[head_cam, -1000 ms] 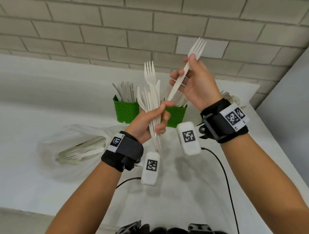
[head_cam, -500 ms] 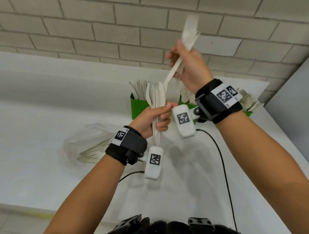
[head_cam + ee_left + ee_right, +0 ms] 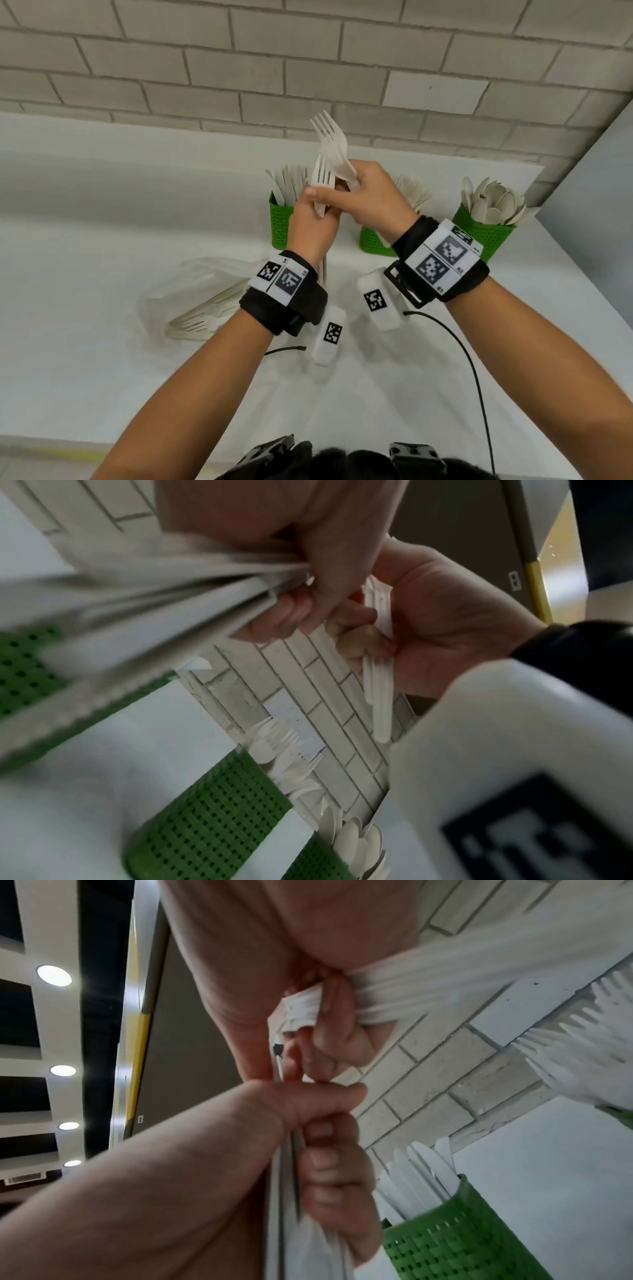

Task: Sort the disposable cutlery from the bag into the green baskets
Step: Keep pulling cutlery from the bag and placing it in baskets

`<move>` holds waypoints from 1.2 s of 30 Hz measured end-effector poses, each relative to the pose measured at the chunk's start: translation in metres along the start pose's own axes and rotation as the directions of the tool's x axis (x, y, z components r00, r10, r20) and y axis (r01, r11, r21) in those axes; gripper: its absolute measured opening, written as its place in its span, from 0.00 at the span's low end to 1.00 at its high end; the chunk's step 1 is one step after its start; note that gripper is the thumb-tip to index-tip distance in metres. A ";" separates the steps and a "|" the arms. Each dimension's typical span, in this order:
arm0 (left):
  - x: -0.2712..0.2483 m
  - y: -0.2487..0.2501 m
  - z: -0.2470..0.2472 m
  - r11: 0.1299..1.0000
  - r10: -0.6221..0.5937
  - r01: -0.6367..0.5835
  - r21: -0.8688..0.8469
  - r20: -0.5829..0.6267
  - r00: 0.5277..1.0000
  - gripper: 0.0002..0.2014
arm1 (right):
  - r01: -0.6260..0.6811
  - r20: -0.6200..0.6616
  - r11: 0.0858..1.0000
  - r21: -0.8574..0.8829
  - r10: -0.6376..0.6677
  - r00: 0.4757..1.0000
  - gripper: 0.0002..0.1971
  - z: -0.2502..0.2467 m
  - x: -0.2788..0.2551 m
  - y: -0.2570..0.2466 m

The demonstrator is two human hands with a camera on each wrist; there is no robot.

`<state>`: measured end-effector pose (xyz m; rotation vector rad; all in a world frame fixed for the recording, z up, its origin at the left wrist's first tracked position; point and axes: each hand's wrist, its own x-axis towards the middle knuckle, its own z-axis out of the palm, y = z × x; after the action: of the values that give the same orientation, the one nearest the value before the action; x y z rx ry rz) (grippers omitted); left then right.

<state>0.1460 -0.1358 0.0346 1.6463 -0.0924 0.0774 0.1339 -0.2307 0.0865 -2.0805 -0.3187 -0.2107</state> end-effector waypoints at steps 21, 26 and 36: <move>0.016 0.000 -0.012 0.377 -0.238 0.490 -0.786 0.429 0.871 0.14 | 0.025 -0.141 0.930 0.367 0.029 0.990 0.10 -0.050 0.004 0.021; 0.019 -0.006 -0.010 0.467 -0.279 0.444 -0.765 0.349 0.895 0.13 | -0.145 -0.030 0.918 0.368 0.168 0.985 0.09 -0.047 -0.008 0.040; 0.001 0.007 0.038 0.985 -0.104 0.149 -0.092 0.373 0.922 0.09 | -0.133 -0.067 0.393 0.910 0.456 0.887 0.20 -0.056 0.016 0.055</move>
<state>0.1464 -0.1739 0.0391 1.5264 -0.2706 -0.3328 0.1654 -0.3033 0.0740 -0.9507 0.1610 -0.0985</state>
